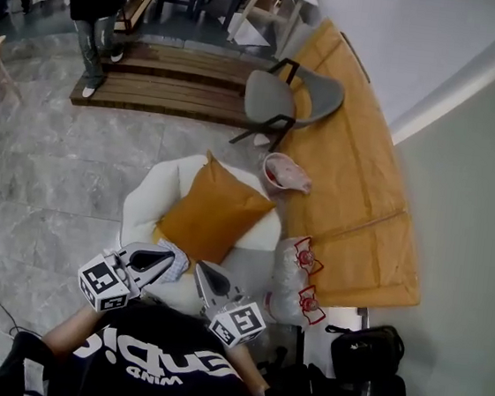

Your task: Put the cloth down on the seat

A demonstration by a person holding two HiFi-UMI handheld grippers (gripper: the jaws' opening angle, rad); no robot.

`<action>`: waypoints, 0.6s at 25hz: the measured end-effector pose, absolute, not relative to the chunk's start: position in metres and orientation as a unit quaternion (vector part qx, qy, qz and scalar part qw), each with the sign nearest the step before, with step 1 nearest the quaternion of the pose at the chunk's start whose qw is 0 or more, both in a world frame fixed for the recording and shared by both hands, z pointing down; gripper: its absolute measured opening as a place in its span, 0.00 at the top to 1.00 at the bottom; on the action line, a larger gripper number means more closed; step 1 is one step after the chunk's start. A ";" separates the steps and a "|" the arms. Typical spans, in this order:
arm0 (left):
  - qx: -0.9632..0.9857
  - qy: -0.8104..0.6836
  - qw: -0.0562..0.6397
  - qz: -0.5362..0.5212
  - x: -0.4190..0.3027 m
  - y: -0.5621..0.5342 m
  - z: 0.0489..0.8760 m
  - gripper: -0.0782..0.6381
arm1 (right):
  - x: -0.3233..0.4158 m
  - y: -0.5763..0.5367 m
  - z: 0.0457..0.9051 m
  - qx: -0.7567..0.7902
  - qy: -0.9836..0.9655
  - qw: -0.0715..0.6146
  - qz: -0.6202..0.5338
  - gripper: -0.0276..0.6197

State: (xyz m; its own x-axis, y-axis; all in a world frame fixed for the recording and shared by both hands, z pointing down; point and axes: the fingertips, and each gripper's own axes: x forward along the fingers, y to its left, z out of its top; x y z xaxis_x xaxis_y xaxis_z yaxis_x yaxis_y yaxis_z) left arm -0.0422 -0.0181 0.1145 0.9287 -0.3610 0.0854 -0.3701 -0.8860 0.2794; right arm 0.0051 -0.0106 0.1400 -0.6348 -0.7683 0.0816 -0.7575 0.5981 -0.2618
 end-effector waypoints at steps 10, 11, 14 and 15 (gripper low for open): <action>0.972 -0.187 0.142 0.004 -0.041 -0.030 0.118 0.88 | 0.009 -0.020 0.136 -0.422 0.898 0.011 -0.125 0.93; 0.972 -0.189 0.142 0.004 -0.042 -0.031 0.118 0.88 | 0.010 -0.020 0.135 -0.422 0.898 0.010 -0.122 0.93; 0.970 -0.195 0.144 0.009 -0.042 -0.034 0.114 0.88 | 0.012 -0.022 0.134 -0.424 0.898 0.011 -0.121 0.93; 0.970 -0.196 0.144 0.011 -0.042 -0.035 0.112 0.88 | 0.013 -0.022 0.134 -0.425 0.897 0.013 -0.123 0.93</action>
State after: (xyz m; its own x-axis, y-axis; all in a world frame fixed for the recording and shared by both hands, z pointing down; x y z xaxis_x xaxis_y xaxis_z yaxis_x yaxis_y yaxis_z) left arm -0.0423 -0.0352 0.1124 0.9232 -0.3766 0.0772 -0.3828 -0.8820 0.2750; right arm 0.0125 -0.0223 0.1343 -0.6381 -0.7656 0.0813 -0.7591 0.6080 -0.2325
